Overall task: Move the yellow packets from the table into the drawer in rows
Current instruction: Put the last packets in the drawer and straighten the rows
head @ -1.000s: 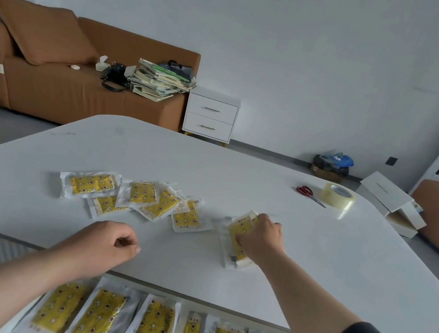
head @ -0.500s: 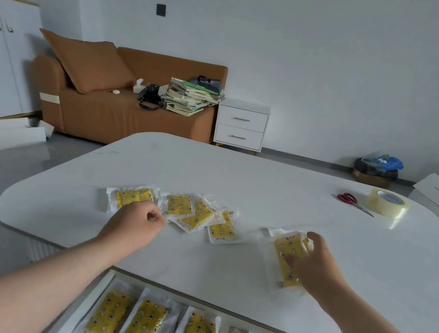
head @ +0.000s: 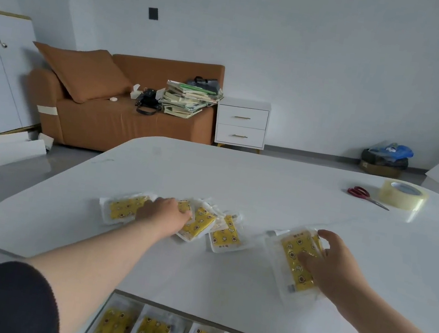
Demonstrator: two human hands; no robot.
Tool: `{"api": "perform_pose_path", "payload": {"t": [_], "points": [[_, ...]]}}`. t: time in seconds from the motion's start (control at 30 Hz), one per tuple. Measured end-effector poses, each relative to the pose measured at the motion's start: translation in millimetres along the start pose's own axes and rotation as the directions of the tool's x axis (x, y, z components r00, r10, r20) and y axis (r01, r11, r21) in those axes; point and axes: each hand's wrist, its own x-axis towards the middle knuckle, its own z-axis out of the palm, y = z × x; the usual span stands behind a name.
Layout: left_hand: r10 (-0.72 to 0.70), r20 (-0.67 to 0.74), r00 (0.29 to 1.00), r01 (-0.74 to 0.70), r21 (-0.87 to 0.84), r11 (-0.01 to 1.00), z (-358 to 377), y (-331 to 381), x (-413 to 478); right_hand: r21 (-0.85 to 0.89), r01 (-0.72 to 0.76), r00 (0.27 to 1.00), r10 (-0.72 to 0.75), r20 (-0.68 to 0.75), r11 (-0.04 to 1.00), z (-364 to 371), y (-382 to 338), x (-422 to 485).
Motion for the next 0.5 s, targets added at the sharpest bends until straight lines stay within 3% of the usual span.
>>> {"api": "perform_pose_path", "payload": {"t": [0.07, 0.13, 0.2, 0.27, 0.3, 0.4, 0.5], "points": [[0.062, 0.006, 0.998, -0.062, 0.178, 0.982, 8.3, 9.2, -1.3, -0.003, 0.003, 1.000, -0.003, 0.000, 1.000, 0.3, 1.3, 1.6], [0.168, -0.048, 0.985, -0.153, 0.228, 0.962, 11.5, 13.4, -6.0, 0.001, 0.006, 1.000, -0.006, 0.008, 1.000, 0.1, 2.0, 1.6], [0.236, -0.042, 0.971, -0.235, 0.020, 0.972, 11.3, 13.8, -8.1, 0.015, 0.010, 1.000, -0.010, 0.019, 1.000, 0.1, 3.5, 2.1], [0.283, 0.020, 0.959, -0.268, -0.268, 0.925, 11.1, 14.4, -10.7, 0.015, 0.017, 0.999, -0.018, 0.032, 1.000, -0.5, 5.3, 2.2], [0.306, 0.001, 0.952, -0.289, -0.325, 0.900, 12.1, 13.8, -11.3, 0.018, 0.019, 0.999, -0.020, 0.039, 1.000, -0.7, 5.6, 1.6], [0.247, -0.066, 0.967, -0.255, -0.309, 0.916, 15.3, 17.4, -13.2, 0.031, 0.023, 0.998, -0.025, 0.052, 0.999, -2.2, 7.2, -0.9], [0.115, 0.017, 0.993, -0.111, -0.135, 0.985, 12.4, 23.9, -10.6, 0.052, 0.024, 0.998, -0.027, 0.059, 0.998, -2.8, 8.0, -1.9]]}}
